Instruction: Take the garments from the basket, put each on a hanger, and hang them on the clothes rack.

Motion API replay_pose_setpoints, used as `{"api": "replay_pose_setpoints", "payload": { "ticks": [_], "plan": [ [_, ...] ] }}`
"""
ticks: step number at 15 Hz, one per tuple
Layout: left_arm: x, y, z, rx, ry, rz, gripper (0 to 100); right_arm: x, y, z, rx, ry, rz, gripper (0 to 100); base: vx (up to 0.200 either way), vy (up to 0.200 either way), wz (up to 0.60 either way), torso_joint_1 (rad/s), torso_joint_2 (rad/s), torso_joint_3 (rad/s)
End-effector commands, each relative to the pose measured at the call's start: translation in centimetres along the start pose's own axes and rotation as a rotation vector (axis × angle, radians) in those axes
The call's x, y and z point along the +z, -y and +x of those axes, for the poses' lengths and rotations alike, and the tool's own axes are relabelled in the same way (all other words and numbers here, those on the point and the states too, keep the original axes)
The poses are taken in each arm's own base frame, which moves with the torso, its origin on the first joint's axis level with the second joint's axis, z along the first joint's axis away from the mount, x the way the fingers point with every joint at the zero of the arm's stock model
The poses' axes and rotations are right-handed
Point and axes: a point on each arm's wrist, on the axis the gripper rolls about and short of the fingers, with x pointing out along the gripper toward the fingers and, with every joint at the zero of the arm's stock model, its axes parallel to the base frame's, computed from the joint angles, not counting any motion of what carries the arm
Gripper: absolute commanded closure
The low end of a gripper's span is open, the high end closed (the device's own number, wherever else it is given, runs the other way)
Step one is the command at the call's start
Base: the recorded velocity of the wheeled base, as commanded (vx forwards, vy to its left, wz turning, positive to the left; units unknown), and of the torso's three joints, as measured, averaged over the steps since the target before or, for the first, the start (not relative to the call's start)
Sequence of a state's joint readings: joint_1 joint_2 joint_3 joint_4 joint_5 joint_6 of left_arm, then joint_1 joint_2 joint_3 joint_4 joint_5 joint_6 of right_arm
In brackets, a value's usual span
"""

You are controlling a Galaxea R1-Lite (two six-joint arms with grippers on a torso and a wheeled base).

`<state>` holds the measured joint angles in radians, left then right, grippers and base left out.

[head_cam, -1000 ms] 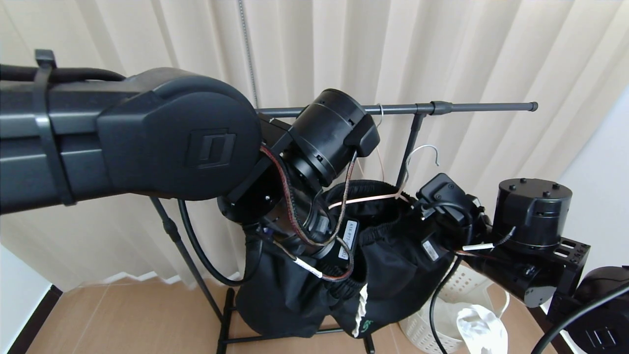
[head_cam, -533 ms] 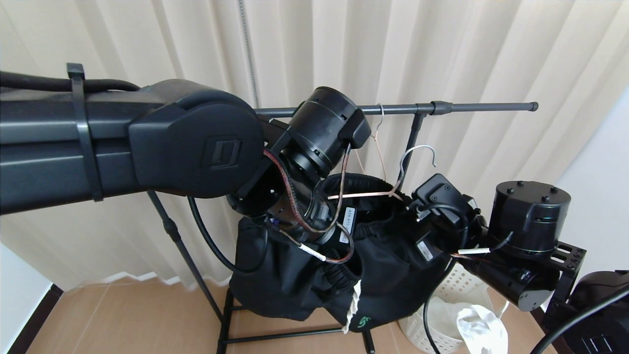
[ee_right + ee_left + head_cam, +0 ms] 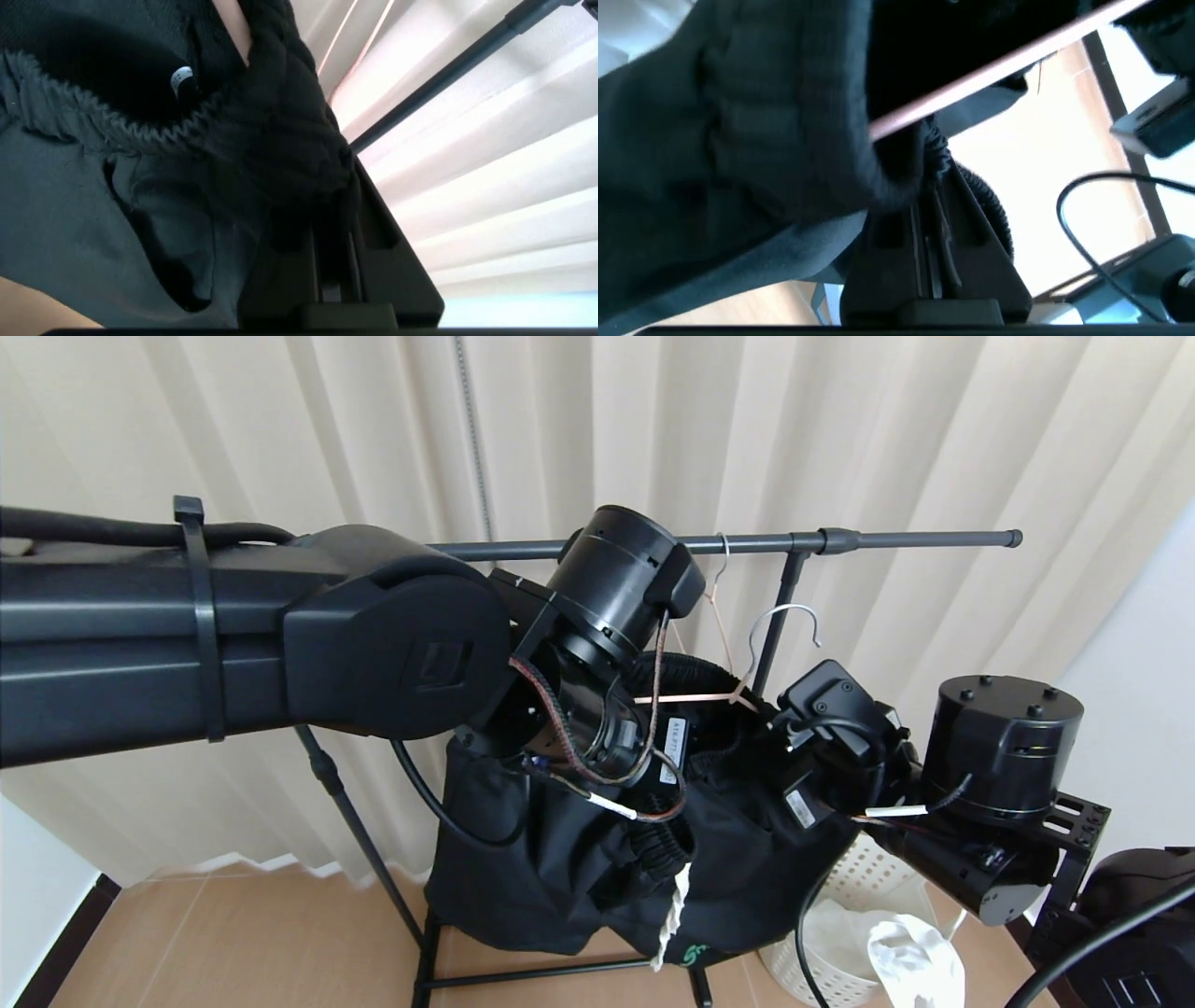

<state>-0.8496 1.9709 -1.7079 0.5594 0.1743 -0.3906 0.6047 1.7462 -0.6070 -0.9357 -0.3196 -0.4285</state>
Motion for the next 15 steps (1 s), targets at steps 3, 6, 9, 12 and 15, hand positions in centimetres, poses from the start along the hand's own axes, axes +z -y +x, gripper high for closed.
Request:
{"api": "replay_pose_setpoints", "payload": {
  "ticks": [3,6,9,12,15],
  "plan": [
    [-0.4,0.0,-0.3,0.004,-0.006,0.006,100,0.0,-0.1,0.0,0.005,0.0,-0.001,100,0.0,0.0,0.0,0.0,0.0,0.0],
    [-0.3,0.0,-1.1,-0.004,0.011,0.004,100,0.0,-0.1,-0.1,0.004,0.002,0.001,100,0.0,0.0,0.0,0.0,0.0,0.0],
    [-0.4,0.0,-0.9,-0.002,0.009,0.003,100,0.1,0.0,-0.2,0.002,0.007,0.005,100,0.0,0.0,0.0,0.0,0.0,0.0],
    [-0.4,0.0,-0.8,-0.001,0.007,0.004,0,0.1,-0.1,-0.3,0.007,0.008,0.008,100,0.0,0.0,0.0,0.0,0.0,0.0],
    [-0.4,-0.1,-1.6,-0.004,0.018,0.005,0,0.1,-0.1,-0.4,-0.003,0.034,0.015,100,0.0,0.0,0.0,0.0,0.0,0.0]
  ]
}}
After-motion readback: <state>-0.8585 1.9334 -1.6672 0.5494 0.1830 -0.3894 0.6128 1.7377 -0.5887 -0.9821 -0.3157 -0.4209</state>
